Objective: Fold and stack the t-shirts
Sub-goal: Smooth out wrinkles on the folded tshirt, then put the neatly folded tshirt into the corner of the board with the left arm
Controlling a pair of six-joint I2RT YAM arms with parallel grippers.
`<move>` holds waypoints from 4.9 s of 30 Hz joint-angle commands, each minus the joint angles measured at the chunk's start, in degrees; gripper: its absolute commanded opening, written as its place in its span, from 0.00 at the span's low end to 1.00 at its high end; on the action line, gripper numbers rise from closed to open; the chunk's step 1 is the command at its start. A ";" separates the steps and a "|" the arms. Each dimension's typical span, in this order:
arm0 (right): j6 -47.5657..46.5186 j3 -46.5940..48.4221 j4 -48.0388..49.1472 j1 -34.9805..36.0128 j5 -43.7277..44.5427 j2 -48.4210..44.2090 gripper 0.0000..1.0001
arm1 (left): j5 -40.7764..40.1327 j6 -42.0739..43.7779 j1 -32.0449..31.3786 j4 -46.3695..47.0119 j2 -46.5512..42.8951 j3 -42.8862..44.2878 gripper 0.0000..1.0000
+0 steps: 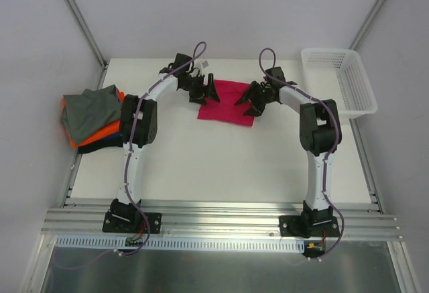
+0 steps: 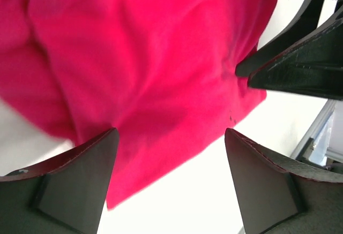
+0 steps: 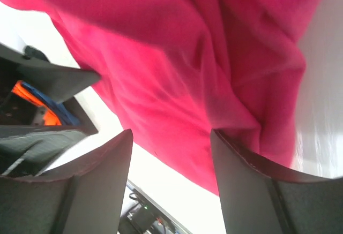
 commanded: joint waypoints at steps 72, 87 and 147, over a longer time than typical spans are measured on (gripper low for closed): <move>-4.84 14.60 0.53 1.07 3.01 5.06 0.64 | 14.31 -28.62 1.77 10.03 15.16 4.63 0.49; -7.47 13.45 0.89 -0.07 3.01 1.11 0.64 | 11.86 -22.48 1.24 6.36 12.09 4.36 0.00; -1.59 6.16 2.47 8.01 -5.86 6.37 0.44 | -3.36 3.37 10.47 -19.15 -10.33 -6.98 0.00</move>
